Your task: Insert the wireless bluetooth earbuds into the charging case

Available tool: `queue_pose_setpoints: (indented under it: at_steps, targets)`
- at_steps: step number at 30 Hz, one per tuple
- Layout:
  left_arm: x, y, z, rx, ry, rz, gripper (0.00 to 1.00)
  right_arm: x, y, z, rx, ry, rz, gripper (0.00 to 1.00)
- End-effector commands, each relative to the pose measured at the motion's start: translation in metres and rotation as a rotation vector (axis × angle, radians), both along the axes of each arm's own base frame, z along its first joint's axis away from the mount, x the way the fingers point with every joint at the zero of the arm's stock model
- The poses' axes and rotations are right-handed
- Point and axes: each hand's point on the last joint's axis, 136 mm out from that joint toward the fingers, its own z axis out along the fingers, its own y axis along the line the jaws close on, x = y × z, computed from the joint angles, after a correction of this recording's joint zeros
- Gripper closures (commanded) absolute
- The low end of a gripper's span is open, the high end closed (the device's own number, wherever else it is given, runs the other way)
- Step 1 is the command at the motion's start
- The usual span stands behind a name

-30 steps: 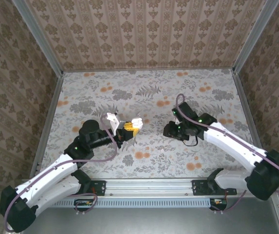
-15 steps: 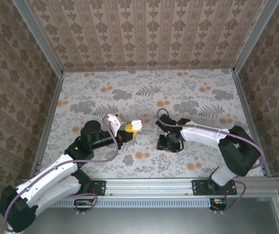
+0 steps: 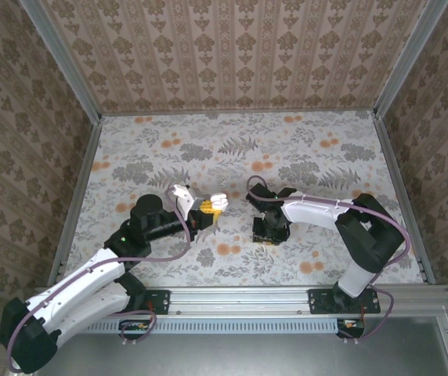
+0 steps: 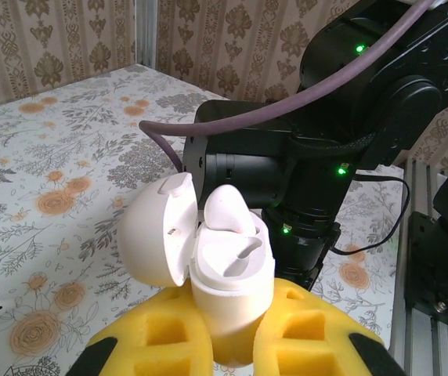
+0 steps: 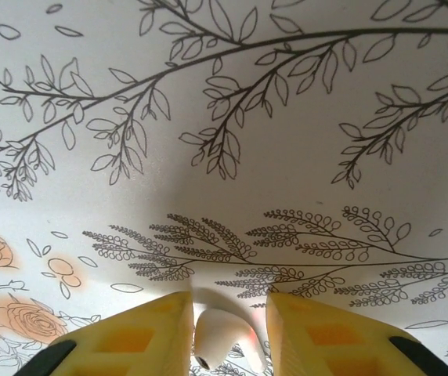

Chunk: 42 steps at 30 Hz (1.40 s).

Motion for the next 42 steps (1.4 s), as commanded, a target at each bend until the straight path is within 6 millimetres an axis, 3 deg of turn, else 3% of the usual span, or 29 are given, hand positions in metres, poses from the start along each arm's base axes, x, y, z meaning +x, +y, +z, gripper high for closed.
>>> queue_pose_setpoints:
  at_steps: [1, 7, 19, 42]
  targets:
    - [-0.001, 0.001, -0.002, 0.009, -0.022, -0.002, 1.00, 0.012, 0.006, -0.006, -0.007, -0.034, 0.031, 0.71]
    - [0.000, 0.001, -0.004, 0.012, -0.020, 0.003, 1.00, 0.012, 0.008, 0.003, 0.003, -0.048, 0.047, 0.74]
    - [0.001, -0.003, -0.004, 0.012, -0.003, -0.006, 1.00, 0.005, 0.011, 0.017, -0.004, -0.071, 0.148, 0.66]
    - [-0.001, 0.002, -0.007, 0.014, 0.003, 0.006, 1.00, -0.008, -0.001, 0.003, -0.148, -0.001, 0.206, 0.70]
